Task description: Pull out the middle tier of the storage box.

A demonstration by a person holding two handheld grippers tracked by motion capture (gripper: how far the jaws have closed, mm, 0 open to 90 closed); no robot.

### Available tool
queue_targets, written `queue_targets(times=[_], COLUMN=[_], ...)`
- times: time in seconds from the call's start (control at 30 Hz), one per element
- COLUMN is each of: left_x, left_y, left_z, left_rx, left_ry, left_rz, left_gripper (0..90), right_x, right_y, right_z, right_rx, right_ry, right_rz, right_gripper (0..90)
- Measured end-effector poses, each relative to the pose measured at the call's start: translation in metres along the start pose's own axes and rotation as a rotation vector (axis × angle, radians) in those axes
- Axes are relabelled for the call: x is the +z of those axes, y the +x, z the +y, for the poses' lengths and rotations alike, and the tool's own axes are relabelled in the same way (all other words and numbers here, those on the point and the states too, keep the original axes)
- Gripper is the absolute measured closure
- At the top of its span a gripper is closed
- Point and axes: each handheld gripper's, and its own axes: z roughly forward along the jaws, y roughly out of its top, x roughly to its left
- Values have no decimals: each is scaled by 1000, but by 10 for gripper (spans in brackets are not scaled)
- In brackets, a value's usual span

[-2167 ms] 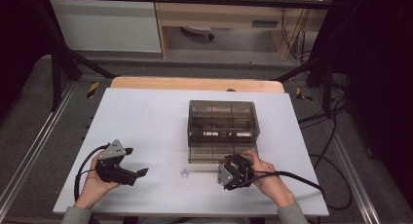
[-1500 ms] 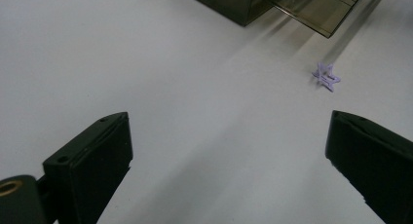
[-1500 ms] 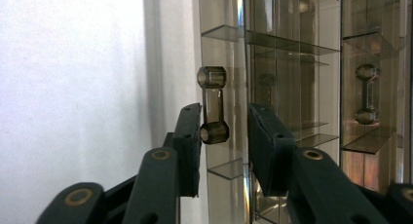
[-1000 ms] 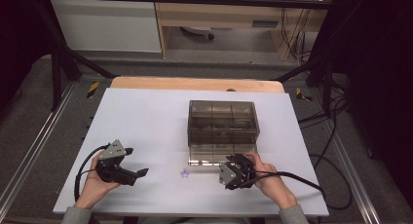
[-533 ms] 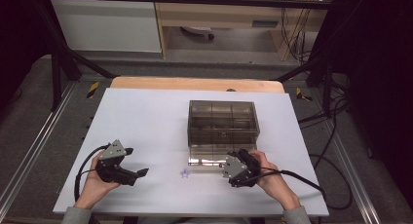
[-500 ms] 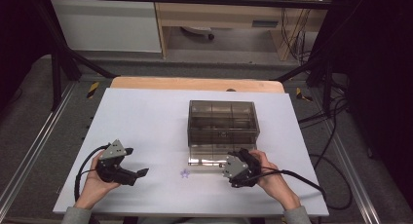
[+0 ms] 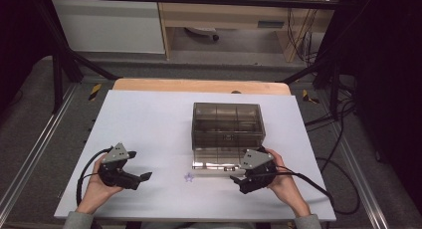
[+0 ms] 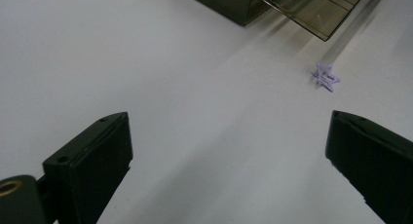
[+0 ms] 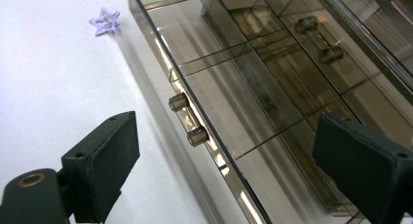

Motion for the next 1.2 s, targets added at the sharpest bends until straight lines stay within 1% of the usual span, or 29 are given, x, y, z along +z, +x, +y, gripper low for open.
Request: queue_targets(times=[0.13, 0.23, 0.3, 0.43, 0.77, 0.93, 1.0, 1.13, 1.2], left_x=[0, 1, 1, 0, 1, 2, 3, 6, 7], left_y=[0, -1, -1, -1, -1, -4, -6, -10, -12], left_z=[0, 0, 1, 1, 1, 3, 4, 7, 8], left_rx=[0, 0, -1, -1, -7, -3, -1, -1, -1], left_ry=[0, 2, -1, 0, -5, -7, -6, -8, -12], left_rz=[-2, -3, -3, -3, -7, -17, -24, -34, -42], left_gripper=[28, 28, 28, 28, 27, 27, 27, 27, 27], right_x=[-3, -6, -7, -8, -10, -11, -12, -13, -14], right_y=[-4, -6, -8, -9, -10, -11, -12, -15, -16], right_z=[-4, -8, -10, -14, -14, -15, -17, -21, -22], right_rx=[63, 116, 153, 198, 270, 273, 277, 287, 297], right_ry=[-17, -40, -54, -60, -66, -72, -75, -76, -80], right_rz=[13, 19, 32, 53, 92, 91, 98, 81, 84], right_gripper=[51, 38, 37, 19, 12, 11, 8, 14, 16])
